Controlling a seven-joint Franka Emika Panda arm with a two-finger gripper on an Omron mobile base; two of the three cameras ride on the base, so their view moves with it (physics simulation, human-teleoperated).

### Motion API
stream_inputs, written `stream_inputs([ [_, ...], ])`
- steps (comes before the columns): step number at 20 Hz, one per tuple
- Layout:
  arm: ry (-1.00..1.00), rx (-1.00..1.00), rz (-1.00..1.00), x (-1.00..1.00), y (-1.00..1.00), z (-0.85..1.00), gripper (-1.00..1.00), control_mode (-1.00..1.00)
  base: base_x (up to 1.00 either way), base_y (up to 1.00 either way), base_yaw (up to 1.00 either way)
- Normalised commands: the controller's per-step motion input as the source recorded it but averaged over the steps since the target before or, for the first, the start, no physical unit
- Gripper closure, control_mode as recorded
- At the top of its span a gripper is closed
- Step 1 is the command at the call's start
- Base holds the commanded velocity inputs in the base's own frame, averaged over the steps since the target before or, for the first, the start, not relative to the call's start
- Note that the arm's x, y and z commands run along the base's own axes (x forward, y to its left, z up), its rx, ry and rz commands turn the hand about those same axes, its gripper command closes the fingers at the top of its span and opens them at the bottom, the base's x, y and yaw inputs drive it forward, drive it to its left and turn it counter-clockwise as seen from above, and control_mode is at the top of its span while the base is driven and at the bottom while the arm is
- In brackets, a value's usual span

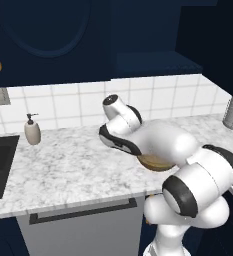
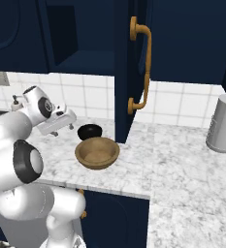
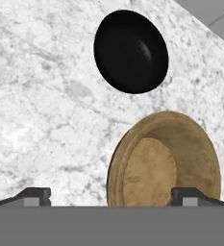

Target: Pick up the bowls on the counter and stack them on top of one another in the open cabinet. Place the smaller bowl on top of the larger bowl.

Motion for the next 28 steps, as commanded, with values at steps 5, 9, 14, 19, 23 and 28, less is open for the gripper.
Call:
stream_inputs([
  [5, 0.00, 0.00, 0.00, 0.47, -0.09, -0.40, -1.00, -1.00, 0.00, 0.00, 0.00],
  [9, 0.00, 0.00, 0.00, 0.41, 0.00, -0.38, -1.00, -1.00, 0.00, 0.00, 0.00],
  [14, 0.00, 0.00, 0.00, 0.39, -0.08, -0.29, -1.00, -1.00, 0.00, 0.00, 0.00],
  [19, 0.00, 0.00, 0.00, 0.34, -0.09, -0.27, -1.00, -1.00, 0.00, 0.00, 0.00],
  [23, 0.00, 0.00, 0.00, 0.36, -0.02, -0.29, -1.00, -1.00, 0.00, 0.00, 0.00],
  [28, 0.01, 0.00, 0.00, 0.37, 0.00, -0.36, -1.00, -1.00, 0.00, 0.00, 0.00],
])
